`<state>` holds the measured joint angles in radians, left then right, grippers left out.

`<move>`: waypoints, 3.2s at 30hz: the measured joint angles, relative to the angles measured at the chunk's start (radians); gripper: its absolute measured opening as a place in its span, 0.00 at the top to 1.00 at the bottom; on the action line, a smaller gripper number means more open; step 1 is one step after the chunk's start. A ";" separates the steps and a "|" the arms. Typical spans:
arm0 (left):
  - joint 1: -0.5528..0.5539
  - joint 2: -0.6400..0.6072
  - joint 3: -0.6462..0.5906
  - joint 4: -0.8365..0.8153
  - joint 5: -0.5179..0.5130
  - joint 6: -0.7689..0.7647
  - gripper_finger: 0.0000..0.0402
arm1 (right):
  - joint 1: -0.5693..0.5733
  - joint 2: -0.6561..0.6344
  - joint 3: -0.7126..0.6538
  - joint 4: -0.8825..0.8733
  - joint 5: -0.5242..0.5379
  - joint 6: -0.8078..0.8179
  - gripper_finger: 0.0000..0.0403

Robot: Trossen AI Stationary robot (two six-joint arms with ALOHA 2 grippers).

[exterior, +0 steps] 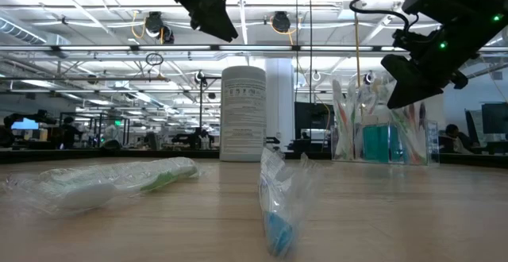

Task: Pick & Place toothbrushing station
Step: Put the green toothbrush into the transparent organizer

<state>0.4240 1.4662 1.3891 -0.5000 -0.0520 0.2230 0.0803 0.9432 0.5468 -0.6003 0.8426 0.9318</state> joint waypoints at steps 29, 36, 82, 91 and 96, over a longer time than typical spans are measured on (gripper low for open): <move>-0.014 0.000 -0.001 -0.060 0.001 -0.050 0.43 | 0.171 -0.193 0.000 0.182 0.025 -0.175 0.78; -0.079 0.000 -0.001 -0.090 0.002 -0.085 0.43 | 0.285 -0.163 0.000 0.530 0.016 -0.570 0.78; -0.853 0.275 -0.376 0.260 0.076 0.266 0.43 | 0.261 0.020 0.000 0.810 0.022 -0.796 0.78; -0.816 0.368 -0.218 0.155 0.078 0.583 0.43 | 0.161 0.020 0.000 0.901 0.017 -0.919 0.78; -0.802 0.368 -0.200 0.099 0.085 0.578 0.43 | 0.161 0.024 0.000 0.899 -0.090 -0.955 0.78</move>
<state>-0.3779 1.8341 1.1896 -0.4007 0.0331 0.8009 0.2413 0.9668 0.5468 0.2983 0.7525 -0.0229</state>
